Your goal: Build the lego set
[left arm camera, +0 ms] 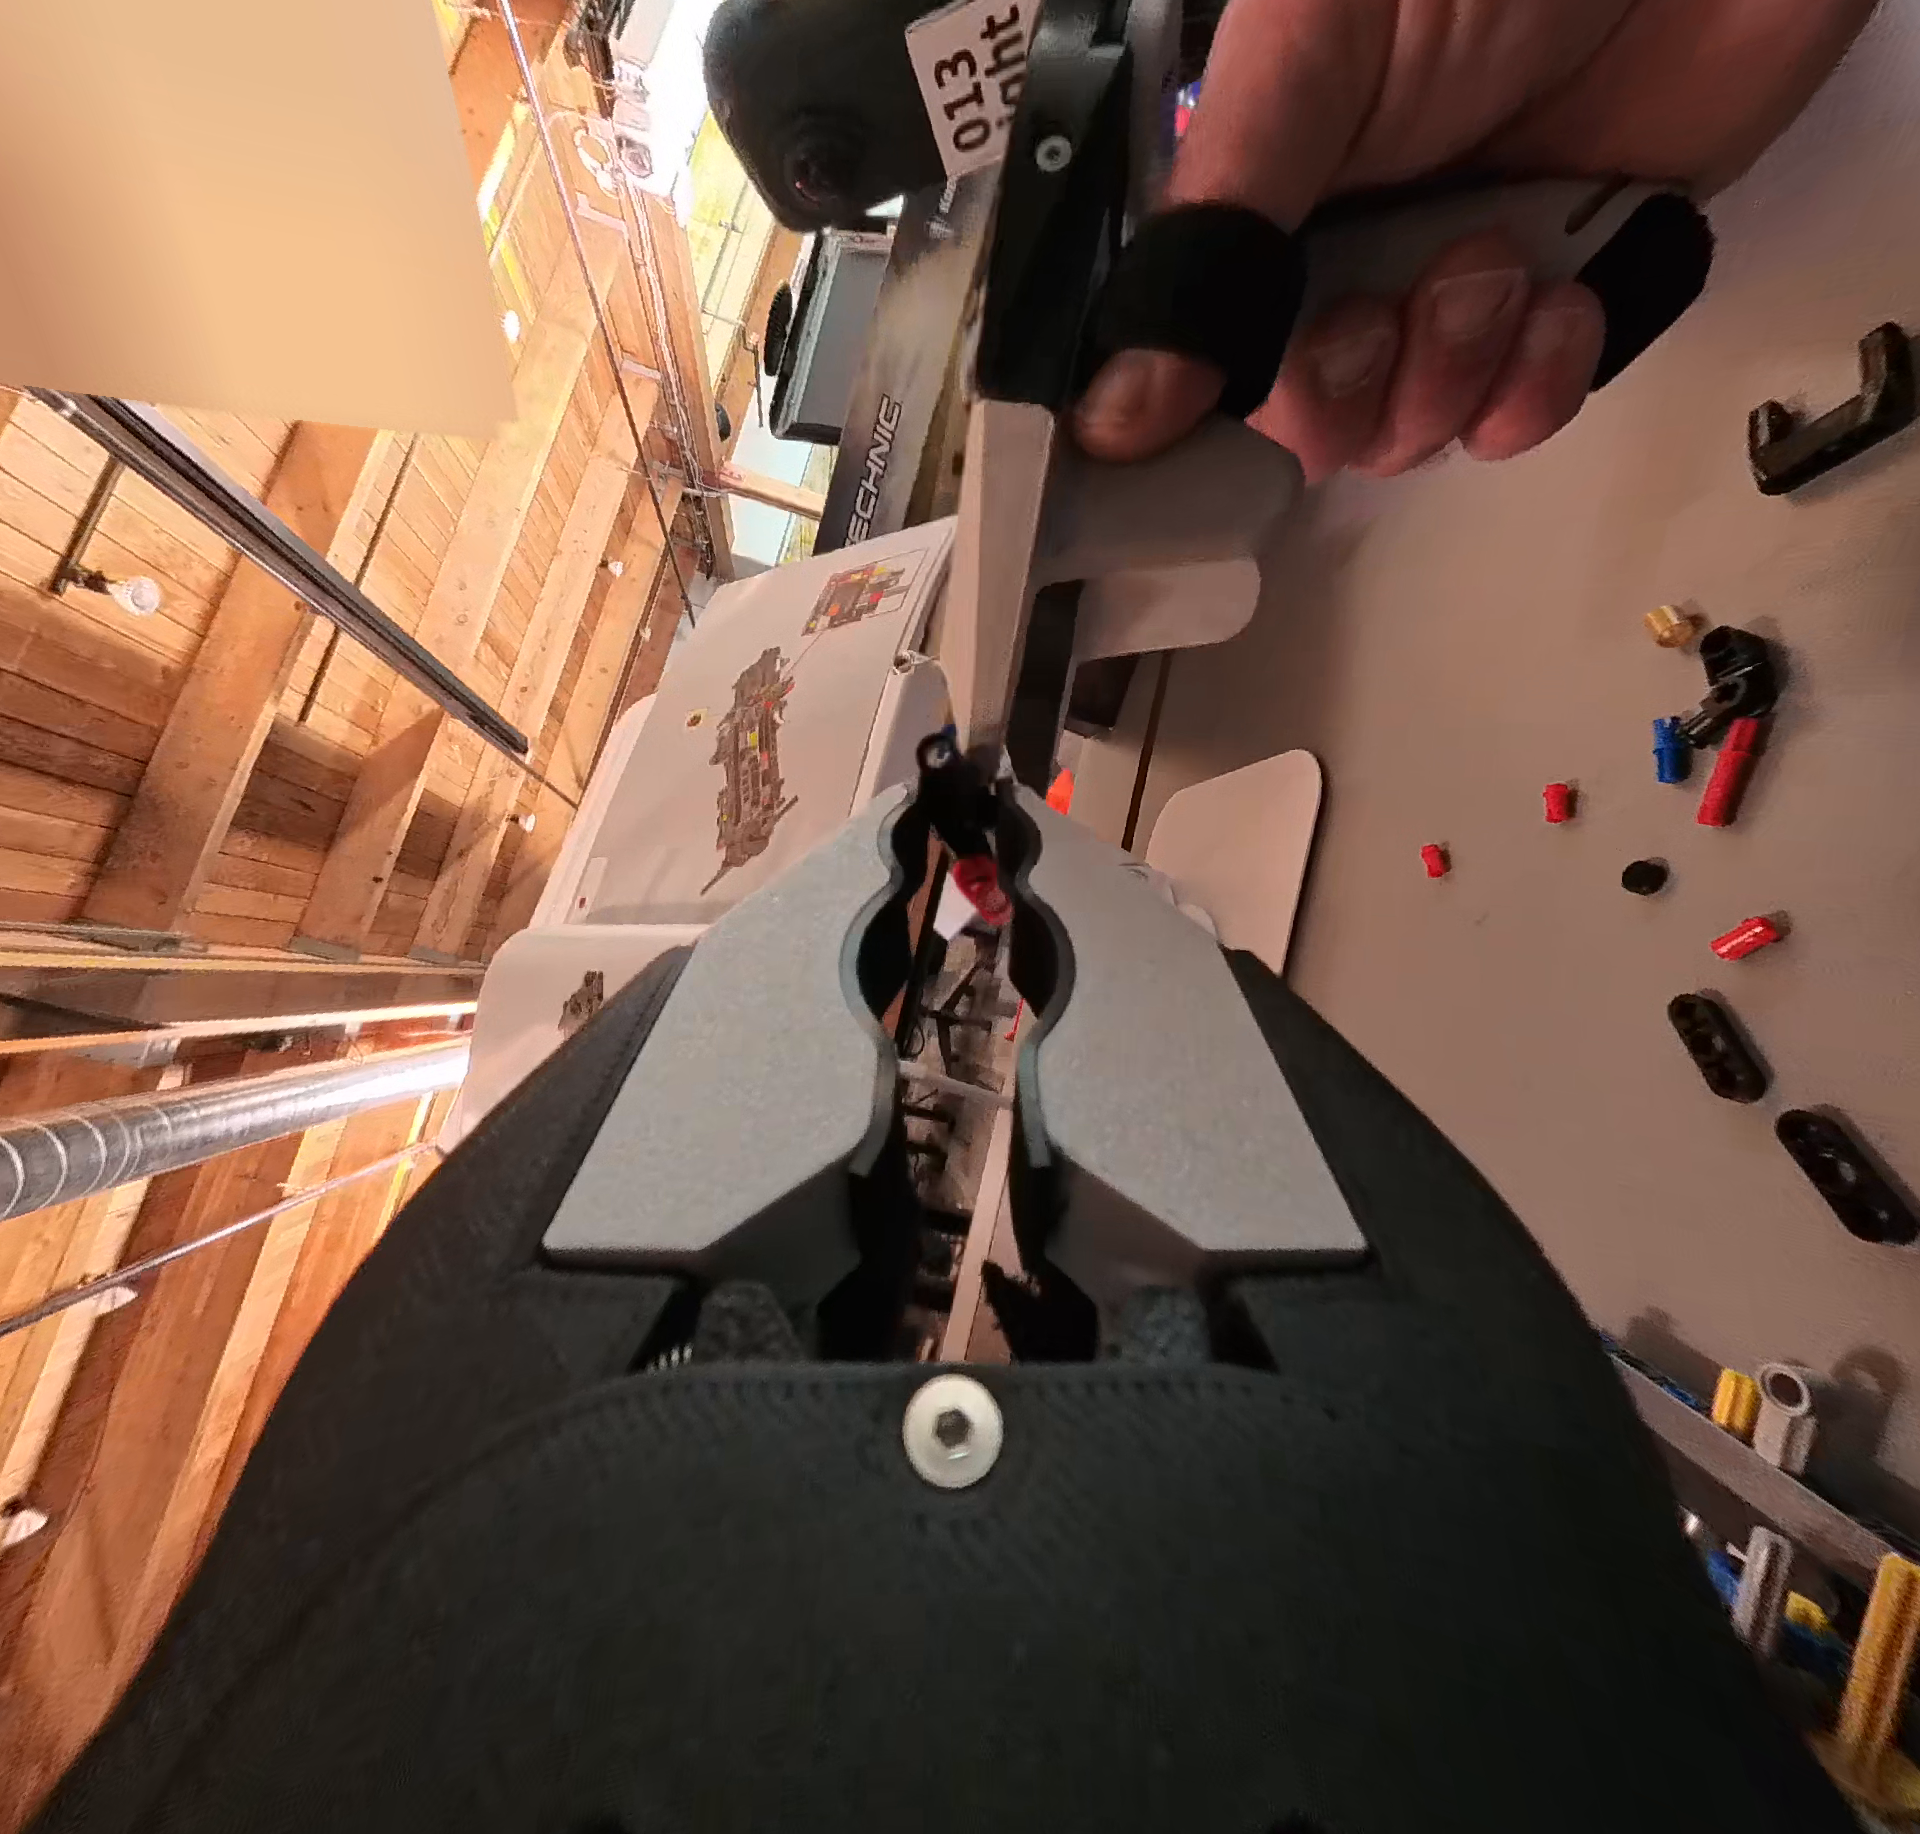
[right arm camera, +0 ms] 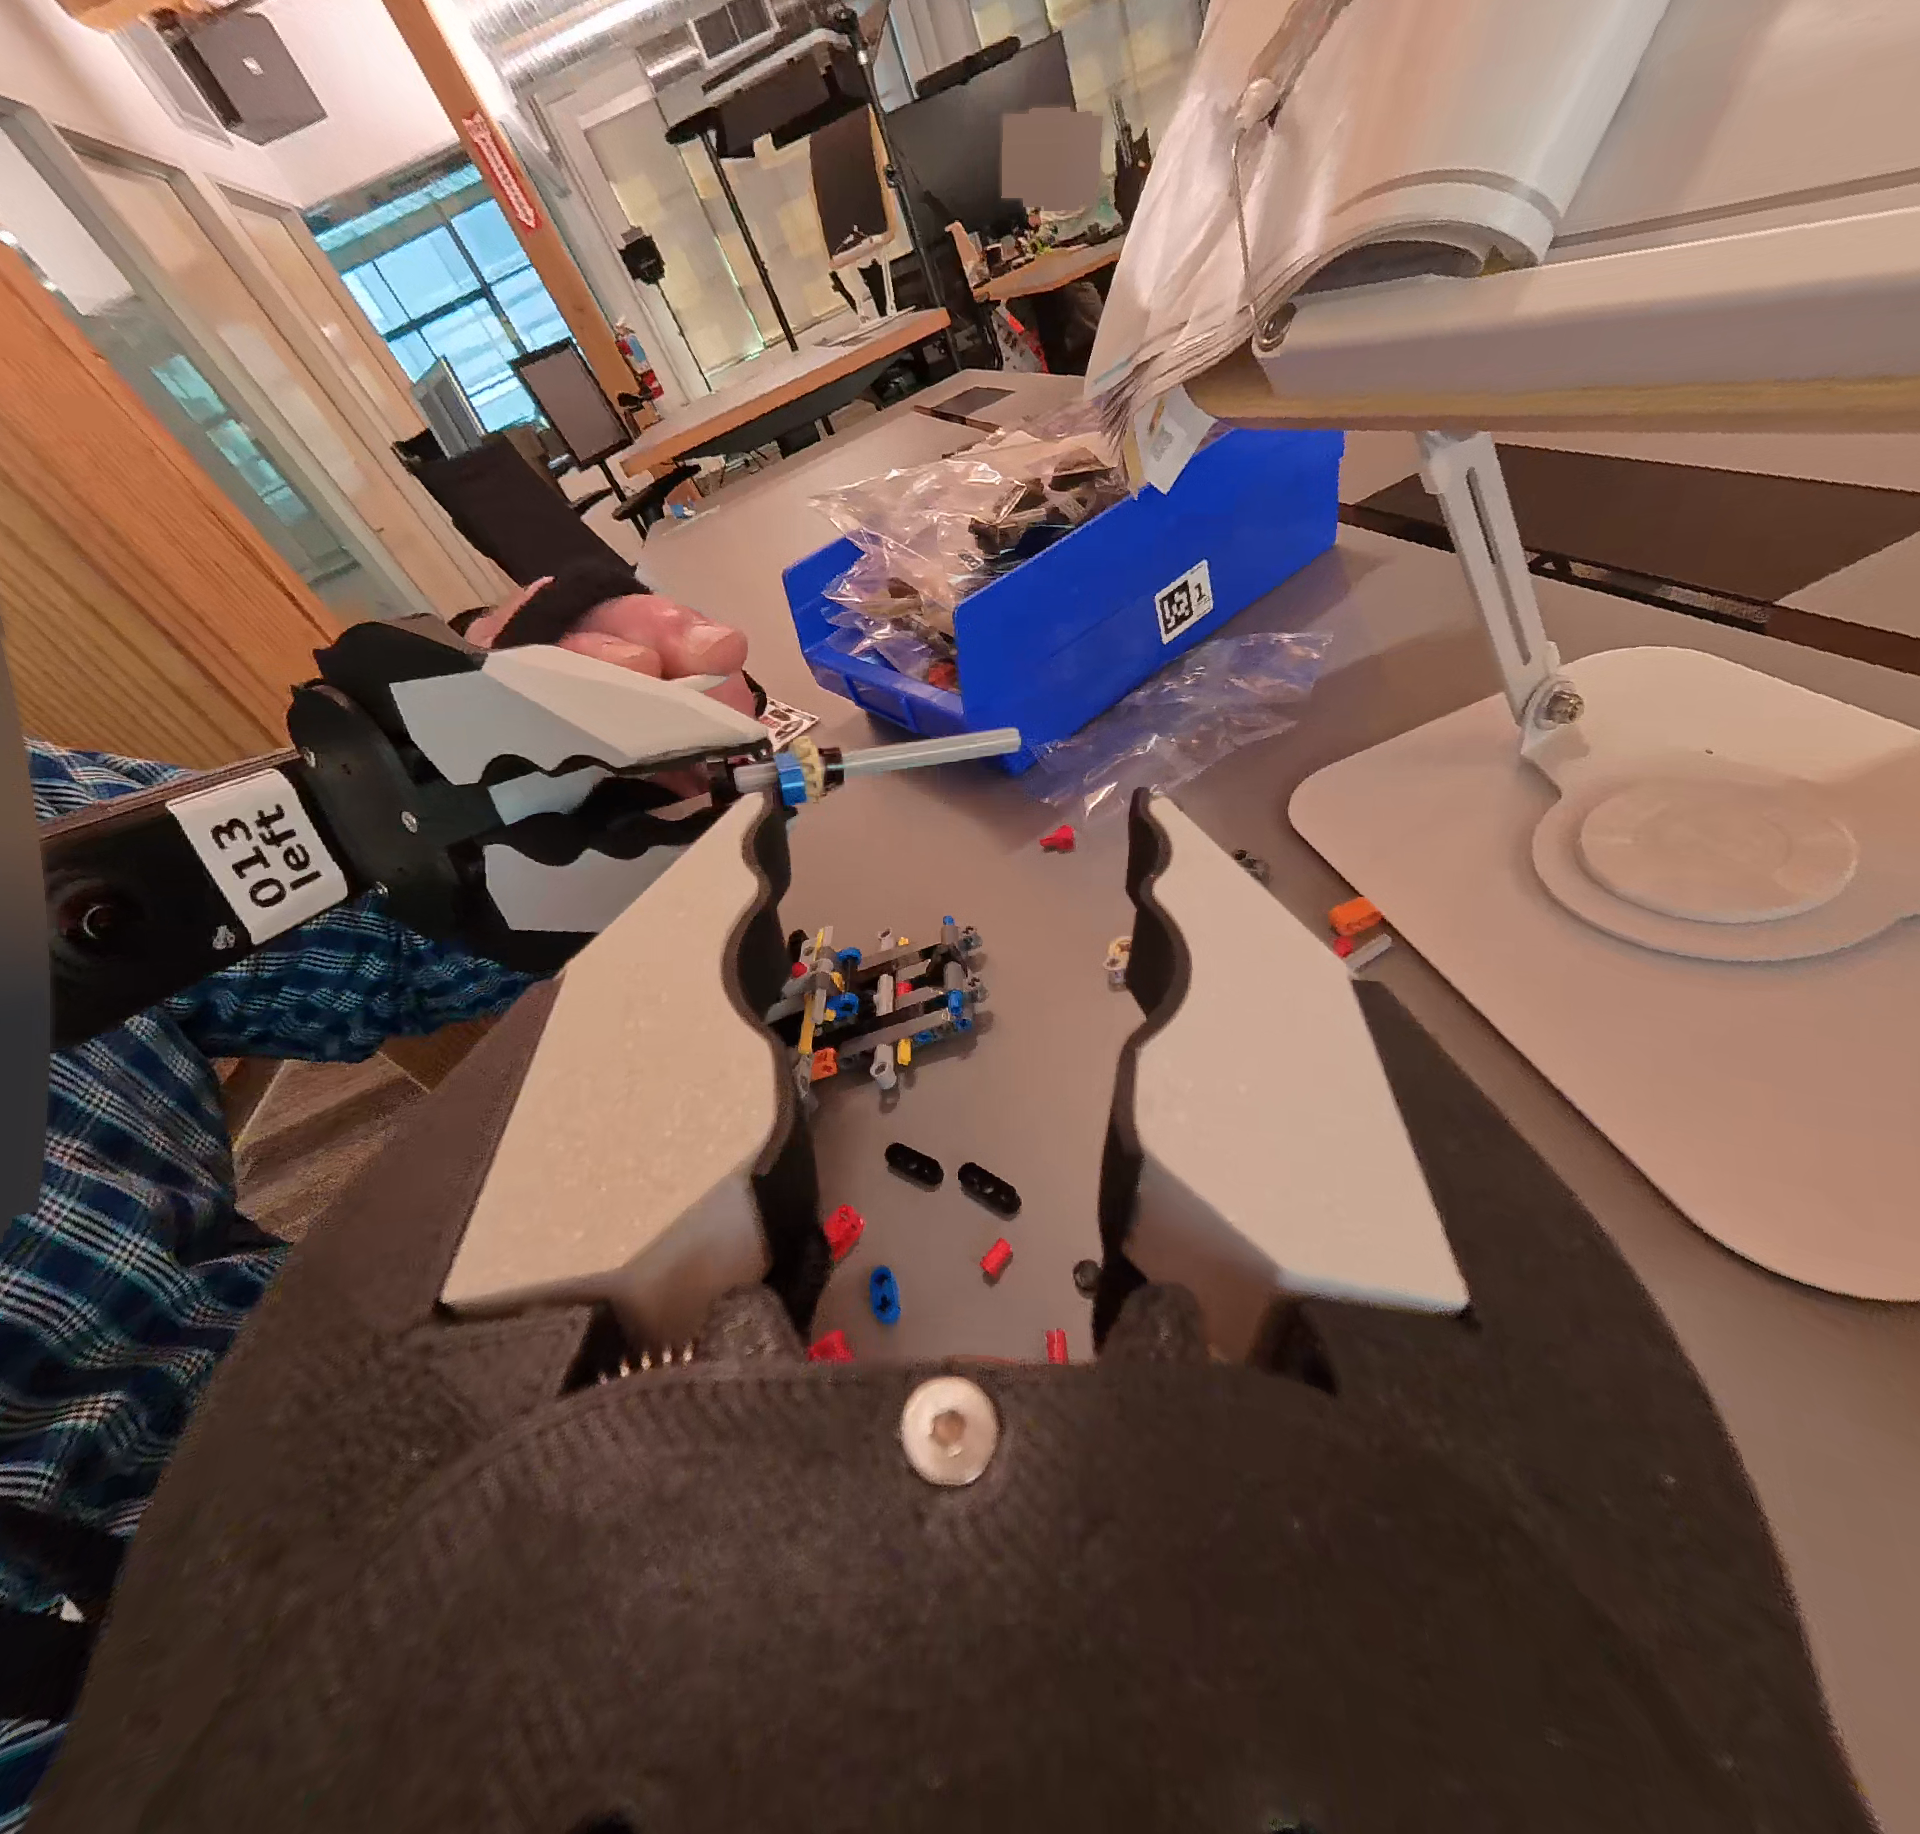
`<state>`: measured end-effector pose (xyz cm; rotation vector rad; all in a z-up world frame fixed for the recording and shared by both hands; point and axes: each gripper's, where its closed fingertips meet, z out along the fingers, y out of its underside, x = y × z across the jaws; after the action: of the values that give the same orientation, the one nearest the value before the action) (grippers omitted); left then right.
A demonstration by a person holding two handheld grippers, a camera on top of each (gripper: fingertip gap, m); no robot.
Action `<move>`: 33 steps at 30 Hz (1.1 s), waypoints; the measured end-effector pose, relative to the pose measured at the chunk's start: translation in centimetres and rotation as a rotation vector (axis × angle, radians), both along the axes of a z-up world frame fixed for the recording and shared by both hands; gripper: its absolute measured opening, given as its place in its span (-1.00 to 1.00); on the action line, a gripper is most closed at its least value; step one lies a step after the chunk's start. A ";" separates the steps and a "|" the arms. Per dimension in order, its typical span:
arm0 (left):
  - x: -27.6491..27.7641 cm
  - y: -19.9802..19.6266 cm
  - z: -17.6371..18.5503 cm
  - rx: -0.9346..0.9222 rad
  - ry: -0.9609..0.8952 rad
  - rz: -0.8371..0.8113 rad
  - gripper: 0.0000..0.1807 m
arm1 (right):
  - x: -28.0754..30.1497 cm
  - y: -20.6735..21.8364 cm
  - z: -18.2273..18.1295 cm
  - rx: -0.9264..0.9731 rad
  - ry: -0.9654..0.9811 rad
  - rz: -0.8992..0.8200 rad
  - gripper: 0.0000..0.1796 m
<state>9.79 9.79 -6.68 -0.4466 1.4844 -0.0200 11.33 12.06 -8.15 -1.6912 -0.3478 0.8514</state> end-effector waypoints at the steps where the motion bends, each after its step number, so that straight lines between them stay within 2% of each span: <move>1: 0.0 0.0 0.0 0.008 -0.002 0.005 -0.89 | 0.0 -0.1 0.1 0.009 0.003 0.004 -0.33; 4: -0.4 1.0 0.8 -0.016 -0.029 0.024 -0.89 | 0.2 0.1 -0.1 0.024 -0.050 -0.024 -0.35; 6: -0.5 1.3 0.7 -0.012 -0.013 0.024 -0.89 | 0.3 0.0 0.3 0.031 -0.016 -0.017 -0.34; 33: -0.2 -0.5 0.0 0.008 0.007 -0.023 -0.89 | -0.5 -0.7 1.0 0.017 0.066 0.066 -0.38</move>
<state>9.63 9.28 -6.65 -0.4240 1.4961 -0.0307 10.81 11.37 -7.19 -1.6392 -0.3663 0.9479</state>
